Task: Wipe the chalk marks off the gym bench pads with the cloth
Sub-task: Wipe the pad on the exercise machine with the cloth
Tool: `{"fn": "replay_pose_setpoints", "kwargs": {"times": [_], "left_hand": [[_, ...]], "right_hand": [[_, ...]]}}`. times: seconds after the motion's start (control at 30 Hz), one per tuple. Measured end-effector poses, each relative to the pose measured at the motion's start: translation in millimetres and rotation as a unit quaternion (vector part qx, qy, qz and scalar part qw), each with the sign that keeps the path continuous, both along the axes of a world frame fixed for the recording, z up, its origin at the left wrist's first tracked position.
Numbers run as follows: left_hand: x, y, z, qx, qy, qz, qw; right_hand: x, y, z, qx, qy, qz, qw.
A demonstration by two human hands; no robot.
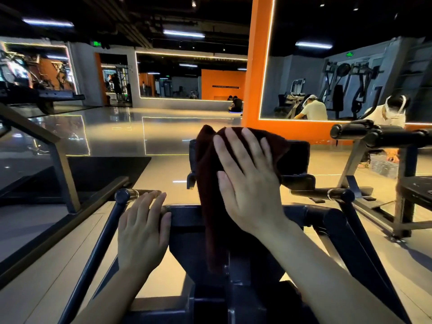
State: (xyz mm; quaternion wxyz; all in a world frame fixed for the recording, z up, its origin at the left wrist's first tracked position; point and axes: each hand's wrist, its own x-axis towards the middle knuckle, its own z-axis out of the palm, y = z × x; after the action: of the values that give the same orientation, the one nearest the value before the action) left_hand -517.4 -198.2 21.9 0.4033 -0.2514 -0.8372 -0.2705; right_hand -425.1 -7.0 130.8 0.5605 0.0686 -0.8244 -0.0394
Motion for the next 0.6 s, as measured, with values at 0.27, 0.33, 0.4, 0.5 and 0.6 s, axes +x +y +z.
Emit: {"fn": "replay_pose_setpoints", "kwargs": {"times": [0.27,0.33,0.4,0.5,0.6], "left_hand": [[0,-2,-1,-0.005,0.000,0.010,1.000],[0,-1,-1,0.002,-0.003,0.011,1.000],[0,0,0,0.000,-0.005,0.013,1.000],[-2,0,-2,-0.001,-0.006,0.013,1.000],[-2,1,-3,0.008,-0.004,0.008,1.000]], "right_hand": [[18,31,-10,-0.016,0.028,-0.024,0.999],[26,42,-18,-0.039,0.042,-0.065,0.996],[25,42,-19,-0.061,0.049,-0.075,0.994],[10,26,-16,-0.023,0.039,-0.119,0.992],[-8,0,-2,0.030,0.021,-0.106,0.994]]}}
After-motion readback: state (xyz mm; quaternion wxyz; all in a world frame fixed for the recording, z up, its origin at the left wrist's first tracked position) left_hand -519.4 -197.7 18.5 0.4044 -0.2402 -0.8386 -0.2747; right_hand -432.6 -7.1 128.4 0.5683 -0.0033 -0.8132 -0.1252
